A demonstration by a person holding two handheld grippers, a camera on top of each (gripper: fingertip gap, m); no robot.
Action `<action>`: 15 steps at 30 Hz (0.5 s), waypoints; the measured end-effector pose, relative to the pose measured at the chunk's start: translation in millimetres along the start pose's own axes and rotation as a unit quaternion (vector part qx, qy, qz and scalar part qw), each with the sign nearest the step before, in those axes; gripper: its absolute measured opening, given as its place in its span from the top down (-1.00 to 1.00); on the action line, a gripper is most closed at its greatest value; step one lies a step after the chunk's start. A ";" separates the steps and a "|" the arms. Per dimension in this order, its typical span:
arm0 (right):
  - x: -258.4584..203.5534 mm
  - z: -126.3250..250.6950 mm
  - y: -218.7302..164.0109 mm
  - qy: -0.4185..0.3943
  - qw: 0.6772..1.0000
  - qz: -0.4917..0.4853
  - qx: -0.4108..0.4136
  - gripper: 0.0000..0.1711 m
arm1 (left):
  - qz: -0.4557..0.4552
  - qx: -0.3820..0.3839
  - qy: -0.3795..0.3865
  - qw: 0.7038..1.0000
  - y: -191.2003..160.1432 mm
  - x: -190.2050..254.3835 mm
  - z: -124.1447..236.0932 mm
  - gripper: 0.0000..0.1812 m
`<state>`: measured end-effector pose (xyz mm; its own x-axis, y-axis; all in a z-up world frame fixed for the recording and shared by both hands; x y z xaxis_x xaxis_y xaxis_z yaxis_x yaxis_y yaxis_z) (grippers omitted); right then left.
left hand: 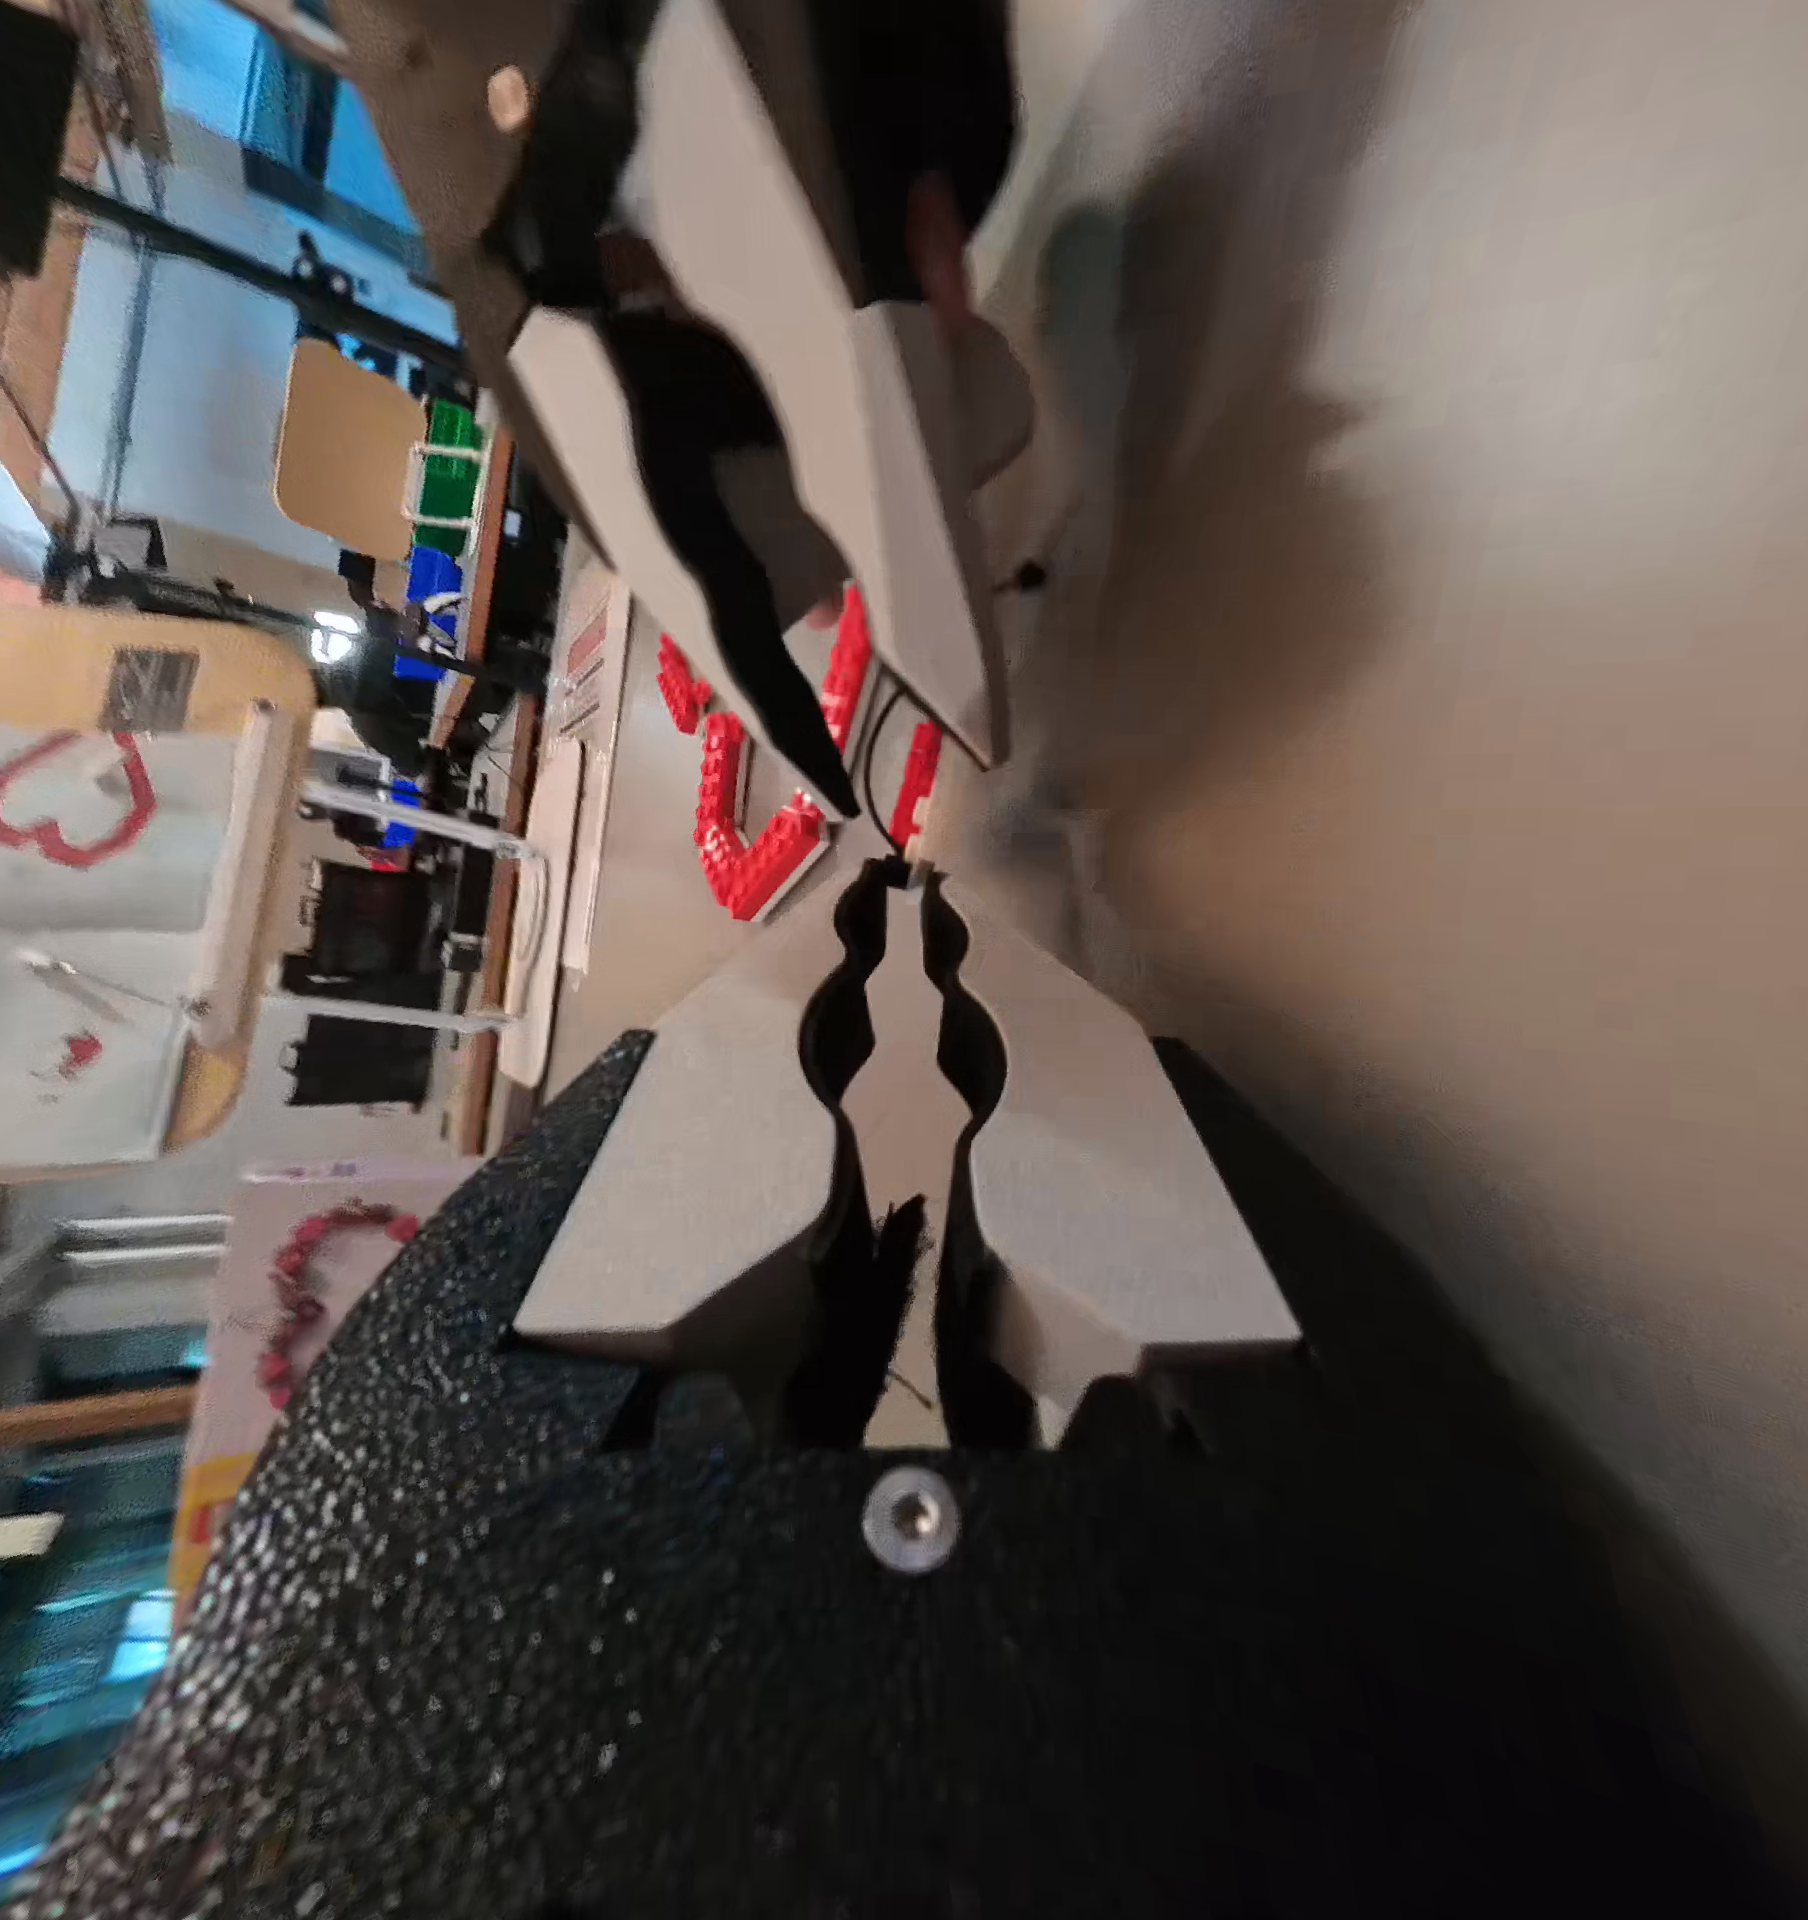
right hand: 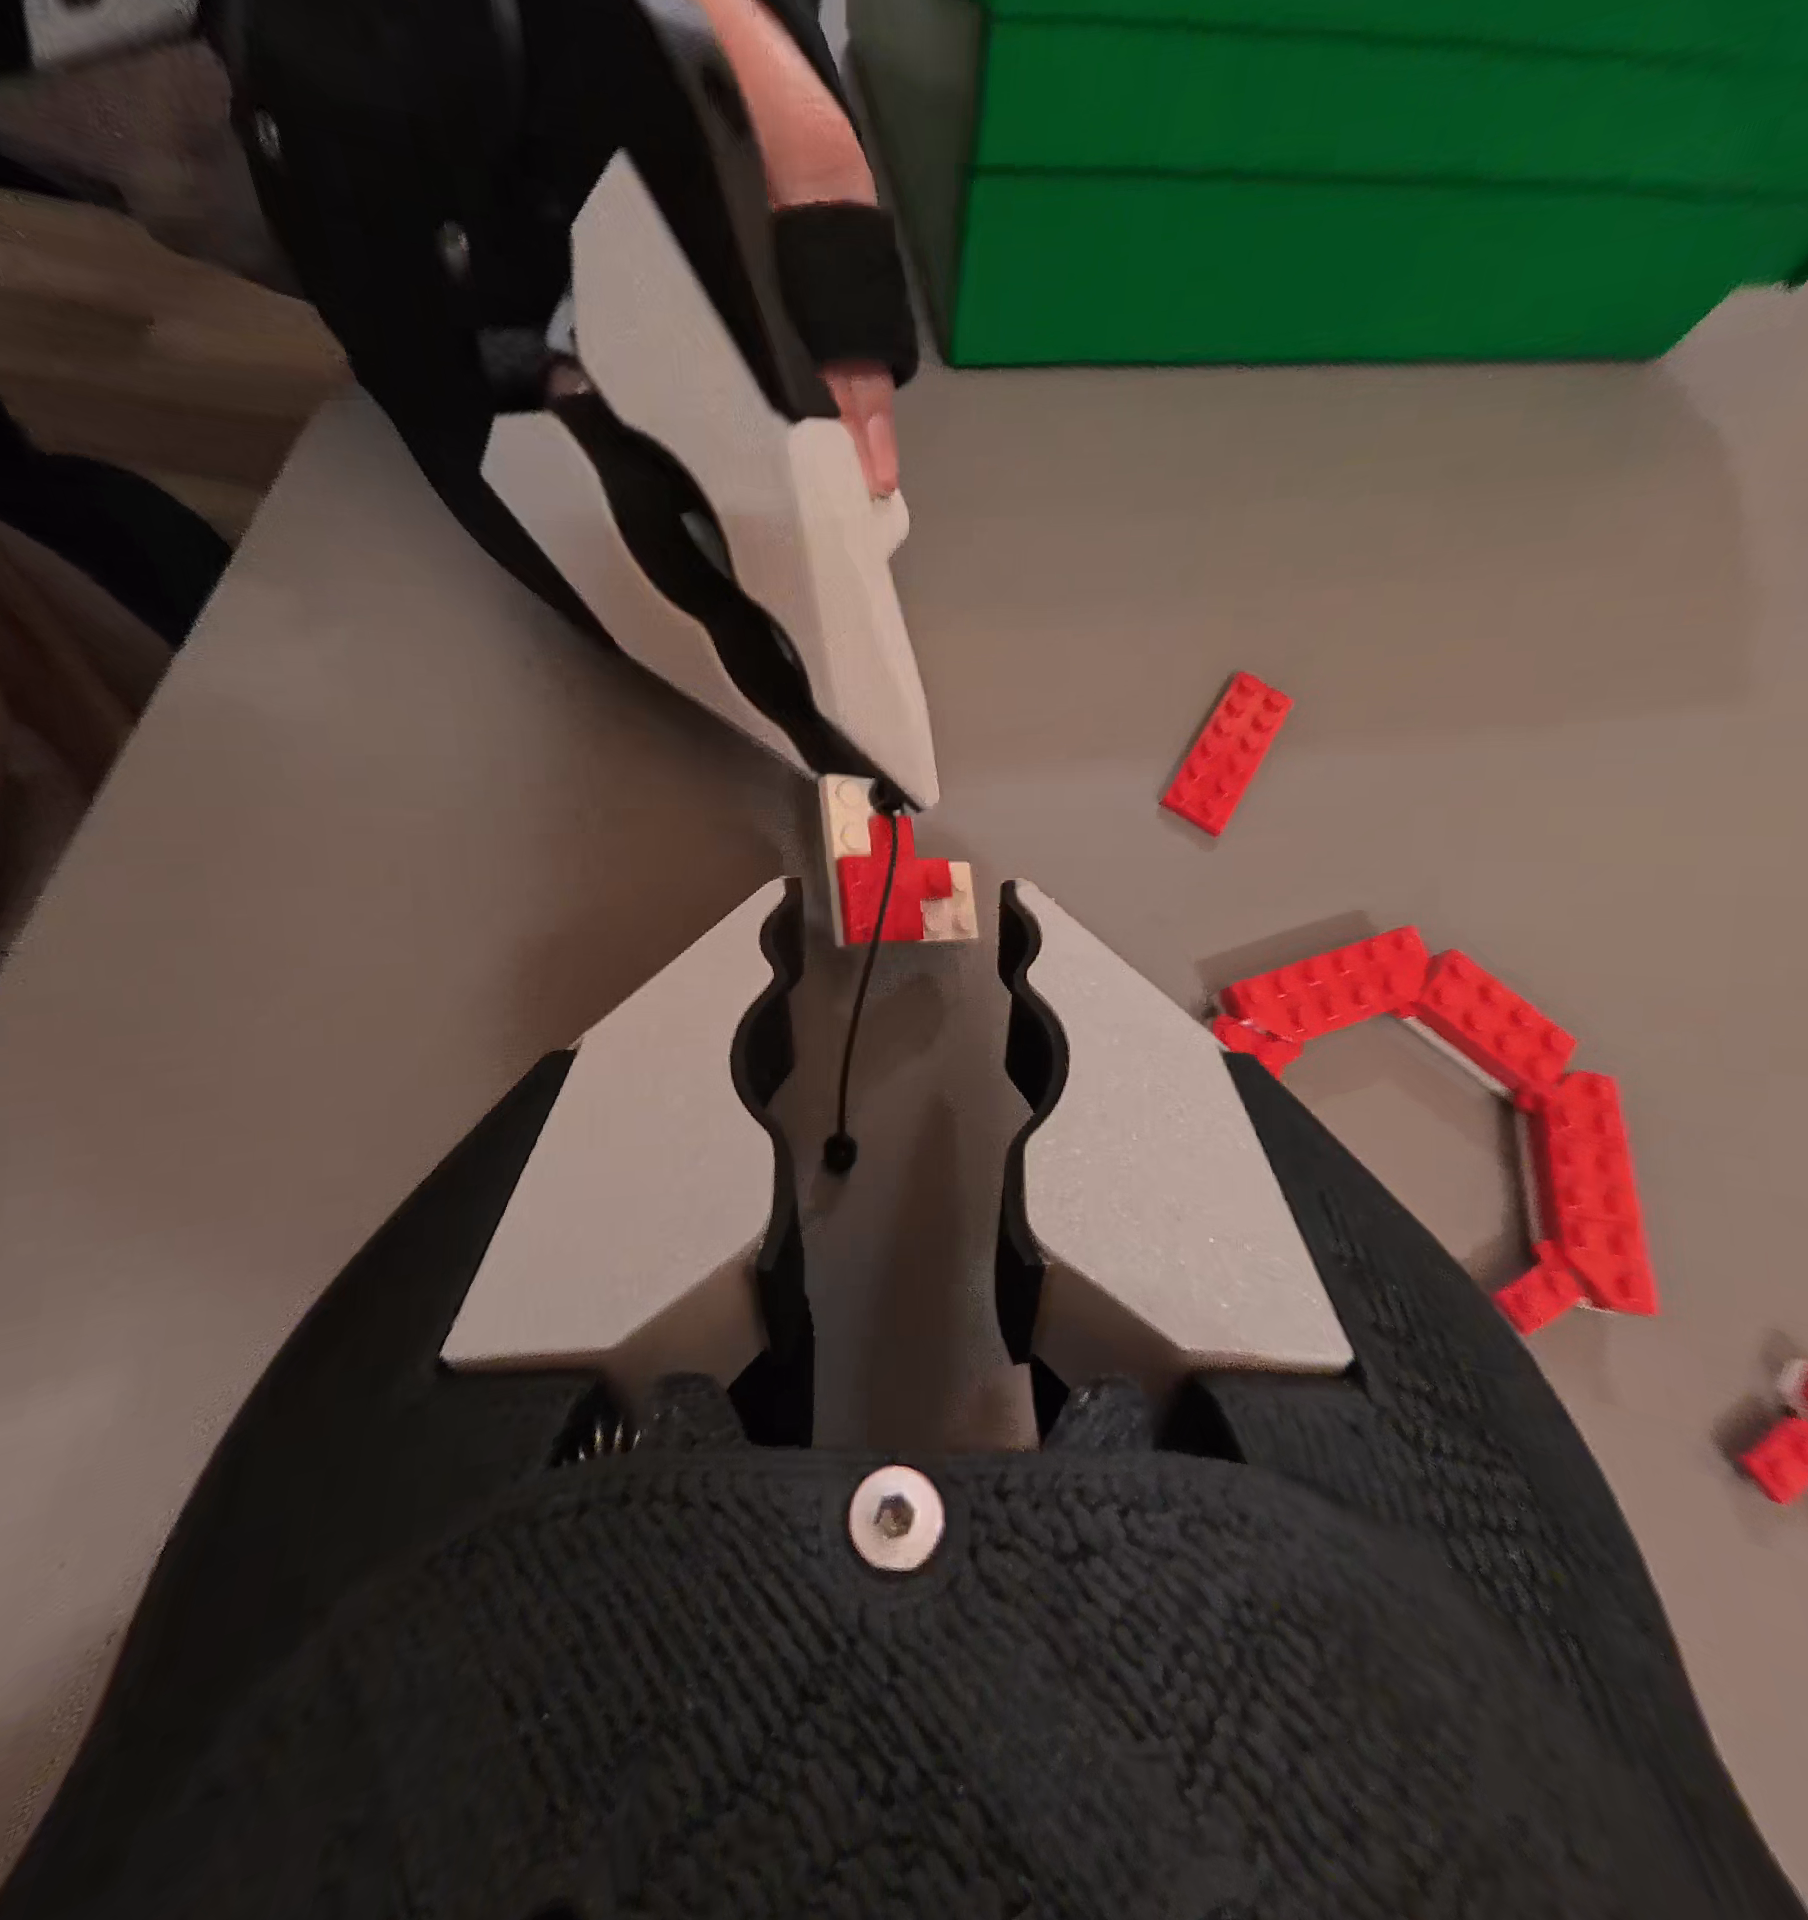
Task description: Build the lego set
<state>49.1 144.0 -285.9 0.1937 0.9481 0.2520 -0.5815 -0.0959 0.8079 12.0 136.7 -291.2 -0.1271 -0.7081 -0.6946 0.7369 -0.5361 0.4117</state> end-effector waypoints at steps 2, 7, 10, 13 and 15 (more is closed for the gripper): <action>2.7 2.9 1.2 -0.015 1.000 0.017 0.012 0.54 | 0.044 0.019 0.002 0.999 -1.4 -6.3 2.8 0.95; 7.6 13.9 3.4 -0.024 0.999 0.023 0.034 0.58 | 0.117 0.059 -0.011 0.991 -2.6 -12.1 5.5 0.95; 8.8 18.4 -1.4 -0.021 0.999 0.014 0.026 0.65 | 0.133 0.068 -0.017 0.989 -2.6 -12.2 5.9 0.95; 8.5 20.7 -5.0 -0.014 1.000 0.001 0.020 0.68 | 0.150 0.084 -0.022 0.985 -0.3 -12.8 6.7 0.95; 5.8 21.3 -1.1 -0.009 0.999 -0.010 0.029 0.62 | 0.162 0.101 -0.021 0.981 2.4 -15.6 8.8 0.95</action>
<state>67.7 143.1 -274.0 0.2194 0.9445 0.2445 -0.5307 -0.0947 0.8423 9.9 142.4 -274.1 0.0621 -0.8729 -0.4839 0.5977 -0.3558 0.7185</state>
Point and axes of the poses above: each gripper's, where its closed fingertips meet, z back along the fingers, y out of its top, x = y × z across the jaws, the point moved 2 cm from there along z, back along the fingers, and after that the axes turned 14 degrees about -y, right-handed, at the moved point
